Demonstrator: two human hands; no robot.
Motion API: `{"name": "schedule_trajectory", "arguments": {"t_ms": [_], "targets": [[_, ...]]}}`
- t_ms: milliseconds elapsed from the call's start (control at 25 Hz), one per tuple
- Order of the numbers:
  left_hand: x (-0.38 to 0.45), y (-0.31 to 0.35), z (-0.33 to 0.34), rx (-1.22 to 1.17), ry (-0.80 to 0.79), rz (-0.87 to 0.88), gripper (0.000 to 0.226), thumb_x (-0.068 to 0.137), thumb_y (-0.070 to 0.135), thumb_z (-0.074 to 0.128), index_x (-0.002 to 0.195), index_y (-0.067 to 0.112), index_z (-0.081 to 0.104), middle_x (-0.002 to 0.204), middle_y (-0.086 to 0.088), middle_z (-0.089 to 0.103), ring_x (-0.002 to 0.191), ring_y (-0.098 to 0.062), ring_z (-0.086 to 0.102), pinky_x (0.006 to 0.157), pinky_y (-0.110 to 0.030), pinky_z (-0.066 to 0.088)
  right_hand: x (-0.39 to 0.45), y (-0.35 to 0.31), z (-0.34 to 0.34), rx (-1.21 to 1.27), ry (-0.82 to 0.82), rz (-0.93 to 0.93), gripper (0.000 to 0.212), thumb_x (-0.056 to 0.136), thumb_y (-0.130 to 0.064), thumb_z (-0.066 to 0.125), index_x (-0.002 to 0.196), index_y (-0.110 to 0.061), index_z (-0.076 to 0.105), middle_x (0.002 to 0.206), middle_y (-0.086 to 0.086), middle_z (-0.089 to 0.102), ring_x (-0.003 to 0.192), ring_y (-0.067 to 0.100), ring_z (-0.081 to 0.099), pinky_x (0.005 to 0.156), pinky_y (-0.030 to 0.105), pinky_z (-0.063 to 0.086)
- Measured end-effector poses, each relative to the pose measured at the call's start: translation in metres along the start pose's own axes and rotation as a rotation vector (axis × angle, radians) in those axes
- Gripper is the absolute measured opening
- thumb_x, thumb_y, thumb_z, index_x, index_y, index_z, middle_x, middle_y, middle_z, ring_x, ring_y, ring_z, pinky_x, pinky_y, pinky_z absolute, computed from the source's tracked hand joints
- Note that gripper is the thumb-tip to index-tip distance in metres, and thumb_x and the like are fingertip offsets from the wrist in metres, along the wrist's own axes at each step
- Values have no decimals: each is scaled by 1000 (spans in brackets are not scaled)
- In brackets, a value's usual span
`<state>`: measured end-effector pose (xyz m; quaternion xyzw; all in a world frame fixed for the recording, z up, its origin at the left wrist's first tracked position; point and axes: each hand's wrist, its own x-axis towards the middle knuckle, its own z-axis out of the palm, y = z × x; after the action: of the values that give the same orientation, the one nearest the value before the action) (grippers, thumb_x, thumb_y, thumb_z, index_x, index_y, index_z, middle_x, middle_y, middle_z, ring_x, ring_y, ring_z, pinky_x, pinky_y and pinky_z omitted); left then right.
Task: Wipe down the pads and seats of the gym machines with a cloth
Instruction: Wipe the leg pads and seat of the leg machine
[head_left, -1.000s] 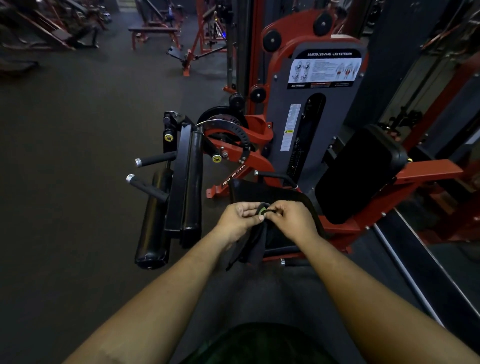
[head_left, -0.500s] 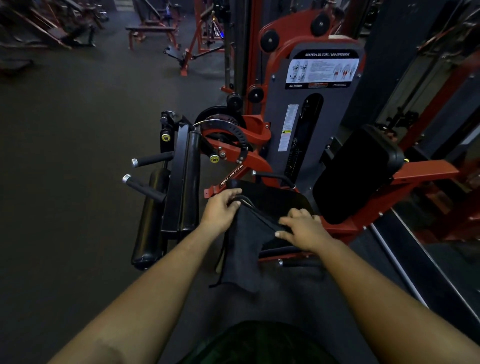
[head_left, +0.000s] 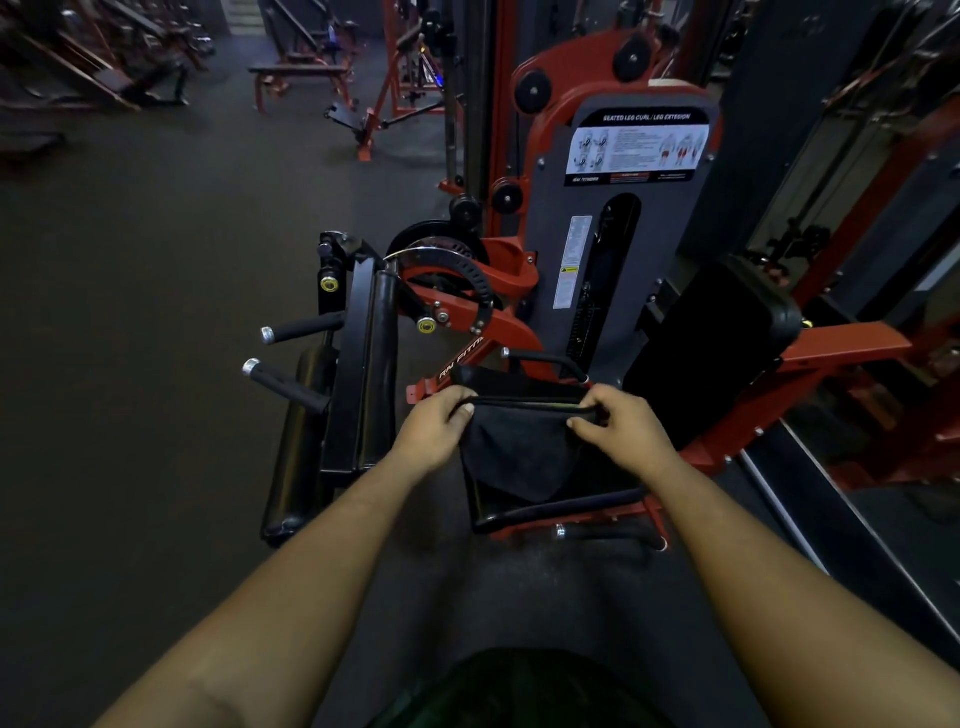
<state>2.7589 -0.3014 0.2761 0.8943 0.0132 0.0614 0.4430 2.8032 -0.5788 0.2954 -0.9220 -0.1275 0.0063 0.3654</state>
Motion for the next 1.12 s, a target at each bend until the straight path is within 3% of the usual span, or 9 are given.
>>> {"name": "schedule_trajectory", "arguments": {"t_ms": [160,240,400,520,640,760,880,1040,1120], "targets": [[17,42,-5,-495,4,-43,17,102,4,51,111,7,65,106,-7,66,101,-16,59,84,-24,46,8,-22,-18,759,150,-55,33,88,5,71,101,-21,56,80,-7,69,74,2,64,72,22,50],[28,80,-14,-774,-46,-64,20,103,4,48,117,2,63,108,-16,66,98,-22,61,82,-28,53,6,-26,-18,1083,95,45,42,91,-9,71,124,-25,51,104,-5,73,100,11,68,78,26,54],[35,112,-40,-1096,-22,-139,27,105,30,52,125,15,62,112,-10,73,98,-18,71,88,-35,58,-12,-17,25,863,-264,295,28,90,-33,70,116,-24,66,115,-8,74,116,16,64,108,48,44],[4,55,-35,-968,-259,-491,61,88,66,58,130,22,65,127,-4,70,114,-19,69,100,-39,54,-13,-21,41,1065,-118,288,20,94,-21,67,113,-17,70,115,8,75,112,27,68,99,45,51],[-33,18,-11,-768,-453,-548,24,96,32,65,114,18,74,116,-5,75,106,-18,71,82,-31,57,-9,-14,41,991,-40,327,19,100,-20,61,115,-9,67,113,13,75,113,33,68,91,41,55],[-22,25,-4,-905,-262,-449,18,95,5,64,113,7,70,106,-12,75,93,-19,73,71,-28,59,-16,2,38,979,-164,349,34,96,-15,67,128,-12,57,121,9,72,115,25,68,92,38,56],[1,30,-16,-1067,-113,-389,16,98,11,62,113,7,66,104,-12,74,91,-20,73,79,-30,61,-20,4,36,884,-316,298,40,94,-2,65,132,-5,54,120,13,72,112,24,69,90,31,57],[1,-6,-28,-627,-305,-424,28,93,18,72,117,4,67,105,-14,76,102,-32,72,92,-40,57,-2,-8,30,952,-12,239,27,95,-1,64,119,-10,57,106,14,76,97,24,73,86,34,58],[9,-6,-31,-591,-193,-407,41,87,17,78,122,1,64,105,-18,75,101,-32,72,94,-43,57,7,-9,25,835,88,254,29,94,-7,69,115,-20,54,102,15,75,92,25,73,82,36,59]]}}
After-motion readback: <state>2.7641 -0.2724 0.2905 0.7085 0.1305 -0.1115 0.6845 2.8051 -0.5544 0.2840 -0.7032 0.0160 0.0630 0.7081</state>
